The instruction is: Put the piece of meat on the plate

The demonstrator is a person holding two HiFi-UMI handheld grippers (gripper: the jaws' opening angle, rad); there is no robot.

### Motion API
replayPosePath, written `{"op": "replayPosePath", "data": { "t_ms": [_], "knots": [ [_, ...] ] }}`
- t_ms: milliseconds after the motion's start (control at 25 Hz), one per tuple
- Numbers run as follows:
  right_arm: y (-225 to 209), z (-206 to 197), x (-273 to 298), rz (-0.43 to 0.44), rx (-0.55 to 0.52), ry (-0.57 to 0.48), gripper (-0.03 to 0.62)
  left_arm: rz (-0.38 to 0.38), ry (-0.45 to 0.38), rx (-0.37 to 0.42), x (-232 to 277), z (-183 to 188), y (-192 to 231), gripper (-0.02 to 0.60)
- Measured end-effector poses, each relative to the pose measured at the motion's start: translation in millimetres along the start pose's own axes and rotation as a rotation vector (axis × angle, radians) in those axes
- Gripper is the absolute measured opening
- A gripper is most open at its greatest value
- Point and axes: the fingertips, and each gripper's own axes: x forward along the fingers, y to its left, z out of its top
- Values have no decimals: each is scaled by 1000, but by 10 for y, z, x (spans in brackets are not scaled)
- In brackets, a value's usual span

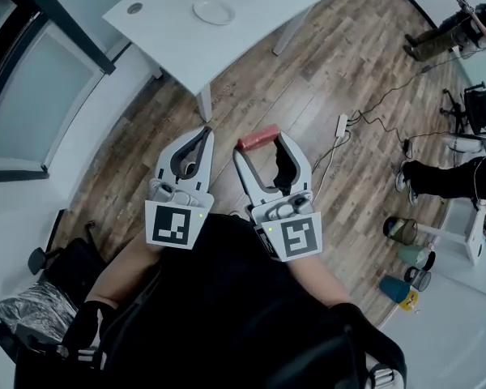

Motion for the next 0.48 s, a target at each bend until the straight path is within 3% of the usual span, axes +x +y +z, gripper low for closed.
{"op": "replayPosePath", "data": {
  "t_ms": [480],
  "knots": [
    [26,110,1223,-63,-29,-33,276,-49,-38,-24,528,91,1183,3]
  ]
}}
